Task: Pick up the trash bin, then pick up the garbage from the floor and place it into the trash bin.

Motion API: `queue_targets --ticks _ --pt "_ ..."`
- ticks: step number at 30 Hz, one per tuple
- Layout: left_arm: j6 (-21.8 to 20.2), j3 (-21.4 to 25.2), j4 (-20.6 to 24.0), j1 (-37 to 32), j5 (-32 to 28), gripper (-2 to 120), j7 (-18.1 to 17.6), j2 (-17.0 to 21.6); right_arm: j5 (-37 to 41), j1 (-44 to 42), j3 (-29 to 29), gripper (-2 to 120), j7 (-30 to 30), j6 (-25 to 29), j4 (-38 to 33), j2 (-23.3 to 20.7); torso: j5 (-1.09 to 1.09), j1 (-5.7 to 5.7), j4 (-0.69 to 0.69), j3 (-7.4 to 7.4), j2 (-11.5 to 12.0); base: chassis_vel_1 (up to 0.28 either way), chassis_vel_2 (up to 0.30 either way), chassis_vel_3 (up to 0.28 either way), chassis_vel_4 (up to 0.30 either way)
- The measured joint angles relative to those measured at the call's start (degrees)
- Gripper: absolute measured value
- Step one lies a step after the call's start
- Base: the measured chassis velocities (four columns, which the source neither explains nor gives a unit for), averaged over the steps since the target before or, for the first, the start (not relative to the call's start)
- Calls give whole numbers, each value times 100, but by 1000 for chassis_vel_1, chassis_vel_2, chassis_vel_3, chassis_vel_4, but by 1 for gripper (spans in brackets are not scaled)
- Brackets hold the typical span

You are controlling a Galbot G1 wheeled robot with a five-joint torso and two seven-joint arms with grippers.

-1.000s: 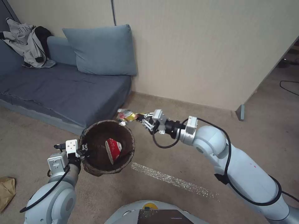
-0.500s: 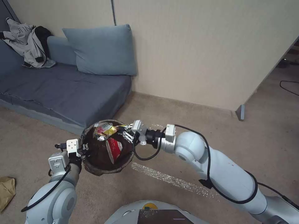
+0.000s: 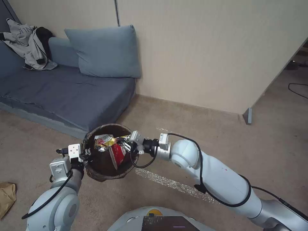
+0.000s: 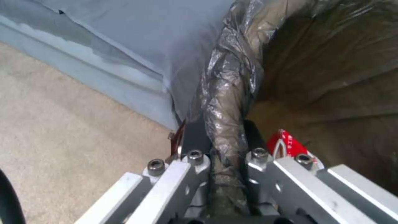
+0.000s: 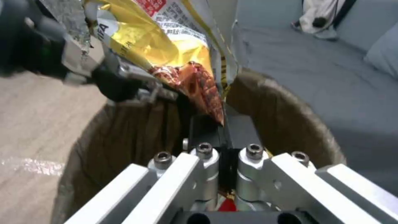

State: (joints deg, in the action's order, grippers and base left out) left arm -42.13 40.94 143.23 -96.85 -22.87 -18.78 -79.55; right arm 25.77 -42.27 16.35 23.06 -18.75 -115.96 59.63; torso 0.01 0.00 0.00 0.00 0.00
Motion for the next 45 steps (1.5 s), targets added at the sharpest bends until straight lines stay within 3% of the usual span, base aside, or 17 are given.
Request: queue_targets --ticks 9,25,28,36,45 --pt "0 35 0 -14 -12 3 0 18 -142 -14 134 -2 0 41 209 83 0 0 0 0 0 0 0 0 0" --pt "0 61 0 26 -45 3 2 44 -190 -35 248 52 -285 65 247 218 0 0 0 0 0 0 0 0 0" --pt "0 65 0 34 -51 3 2 44 -177 -56 249 68 -319 64 246 253 -1 0 1 0 0 0 0 0 0" --pt "0 65 0 37 -52 3 2 43 -106 -153 200 96 -392 55 142 237 -1 0 0 0 0 0 0 0 0" --pt "0 65 0 33 -53 3 2 44 3 -356 11 100 -555 53 1 267 -1 0 1 0 0 0 0 0 0"
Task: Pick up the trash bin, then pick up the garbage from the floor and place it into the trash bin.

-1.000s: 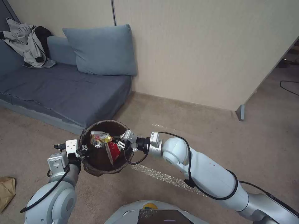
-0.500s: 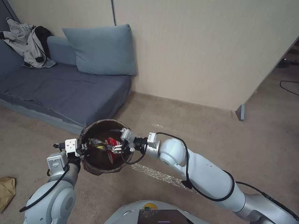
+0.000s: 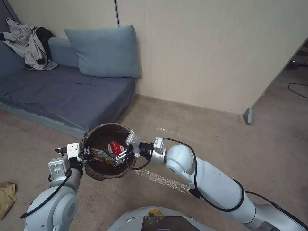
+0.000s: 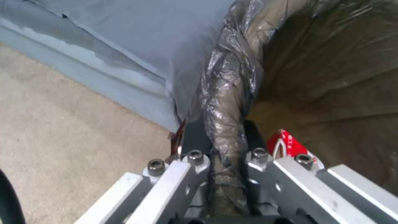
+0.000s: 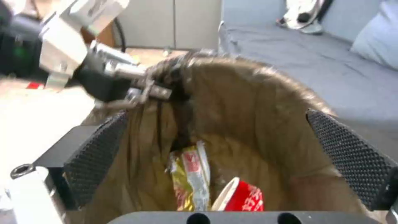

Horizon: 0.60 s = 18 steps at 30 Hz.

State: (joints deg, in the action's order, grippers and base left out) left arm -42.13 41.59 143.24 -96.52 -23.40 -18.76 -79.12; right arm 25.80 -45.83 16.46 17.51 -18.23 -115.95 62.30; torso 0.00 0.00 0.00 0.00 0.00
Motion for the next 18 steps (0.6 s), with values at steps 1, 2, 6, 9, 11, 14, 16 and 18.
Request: queue_targets --ticks 1,2,6,9,11,14,16,18 --pt "0 0 0 -4 0 3 0 -2 41 -62 -76 100 -82 15 -46 35 0 0 0 0 0 0 0 0 0" --pt "0 1 0 -8 0 3 -1 -5 78 -130 -161 100 -172 50 -91 66 0 0 0 0 0 0 0 0 0" --pt "18 1 0 -17 0 3 -1 -5 190 -263 -407 100 -490 203 -243 77 0 0 0 0 0 0 0 0 0" --pt "36 7 0 -17 0 3 -1 2 243 -369 -634 100 -691 280 -346 68 0 0 0 0 0 0 0 0 0" --pt "48 14 0 -17 -2 3 -1 9 235 -528 -914 100 -779 363 -396 72 -1 0 0 0 0 0 0 0 0" --pt "57 16 0 -16 -3 3 -1 13 209 -678 -1129 100 -842 409 -416 72 -1 0 0 0 0 0 0 0 0" --pt "89 20 0 -16 -4 3 1 13 53 -969 -1492 100 -926 521 -424 102 -1 0 -1 0 0 0 0 0 0" --pt "104 22 0 -16 -3 3 4 12 -38 -1064 -1611 100 -948 565 -425 133 0 0 -1 0 0 0 0 0 0"
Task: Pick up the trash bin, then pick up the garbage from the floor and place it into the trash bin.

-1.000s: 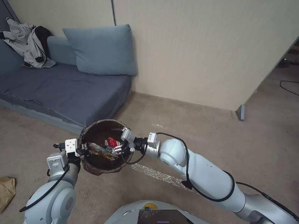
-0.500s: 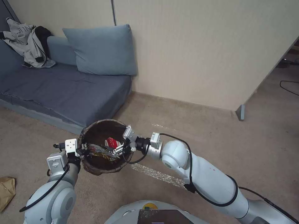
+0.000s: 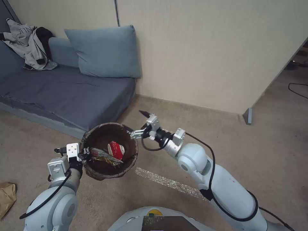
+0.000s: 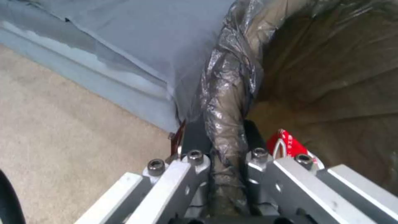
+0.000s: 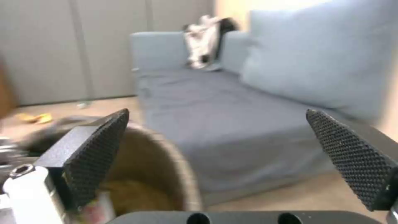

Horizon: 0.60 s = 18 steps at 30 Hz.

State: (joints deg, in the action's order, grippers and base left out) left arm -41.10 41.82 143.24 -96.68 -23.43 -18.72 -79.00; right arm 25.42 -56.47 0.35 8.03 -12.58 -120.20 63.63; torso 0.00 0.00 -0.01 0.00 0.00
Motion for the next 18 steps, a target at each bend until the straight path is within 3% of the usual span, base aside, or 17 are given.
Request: queue_targets --ticks 6,12,18 --pt "110 29 0 -1 17 3 69 -13 -612 -549 -703 100 -139 245 4 387 0 0 2 0 0 0 0 0 0" --pt "172 70 0 -6 24 3 121 -19 -1464 -1687 -1549 100 -206 648 -157 818 0 0 0 0 0 0 0 0 0" --pt "201 72 -2 -6 129 3 200 -26 -1920 -2424 -1994 100 -332 944 -318 1090 1 0 -1 -1 0 0 0 0 0"
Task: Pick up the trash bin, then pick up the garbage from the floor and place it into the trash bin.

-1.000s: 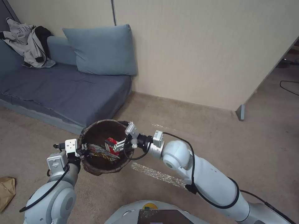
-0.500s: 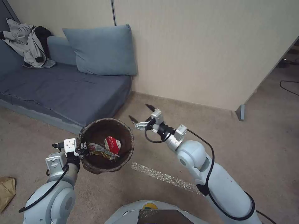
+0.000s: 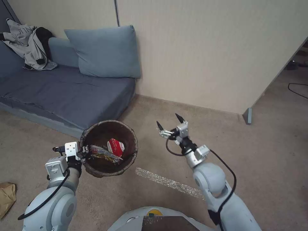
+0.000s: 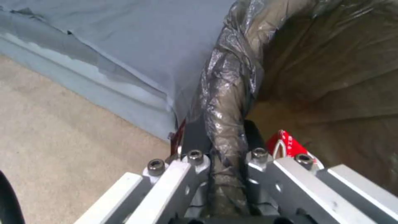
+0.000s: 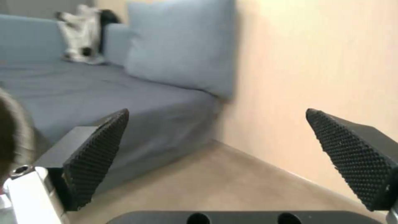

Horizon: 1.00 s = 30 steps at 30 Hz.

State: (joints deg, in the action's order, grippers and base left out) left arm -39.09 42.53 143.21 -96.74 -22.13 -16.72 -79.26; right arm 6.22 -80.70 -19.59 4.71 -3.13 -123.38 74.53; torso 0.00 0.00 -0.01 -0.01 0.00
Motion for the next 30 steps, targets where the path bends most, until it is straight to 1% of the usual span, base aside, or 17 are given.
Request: queue_targets --ticks 2,3,4,8,9,12,15,17,24,30 --pt "28 8 -19 2 94 3 51 -7 -196 -204 -109 100 -113 119 -5 170 -1 0 1 0 0 0 0 0 0" --pt "50 16 -41 1 167 3 91 -17 -430 -376 -215 100 -204 288 3 358 0 0 2 0 0 0 0 0 0" --pt "50 16 -41 1 167 3 91 -17 -430 -376 -215 100 -204 288 3 358 0 0 2 0 0 0 0 0 0" --pt "87 29 -77 -10 238 3 152 -41 -1027 -933 -479 100 -368 804 50 871 0 0 1 0 0 0 0 0 0" --pt "87 29 -77 -10 238 3 152 -41 -1027 -933 -479 100 -368 804 50 871 0 0 1 0 0 0 0 0 0" --pt "139 32 -118 2 294 3 196 -47 -1205 -1226 -617 100 -467 1092 55 1078 0 0 2 0 0 0 0 0 0" --pt "173 32 -145 9 343 3 241 -47 -1278 -1409 -702 100 -534 1224 25 1195 0 0 1 0 0 0 0 0 0" --pt "187 32 -154 11 370 3 258 -48 -1288 -1471 -720 100 -571 1258 5 1230 0 0 1 0 0 0 0 0 0" --pt "240 15 -206 19 573 3 396 -47 -1447 -1881 -877 100 -708 1537 -130 1555 0 0 1 0 0 0 0 0 0" --pt "272 13 -231 14 742 3 455 -57 -1475 -1954 -927 100 -732 1571 -192 1633 0 0 2 0 0 0 0 0 0"
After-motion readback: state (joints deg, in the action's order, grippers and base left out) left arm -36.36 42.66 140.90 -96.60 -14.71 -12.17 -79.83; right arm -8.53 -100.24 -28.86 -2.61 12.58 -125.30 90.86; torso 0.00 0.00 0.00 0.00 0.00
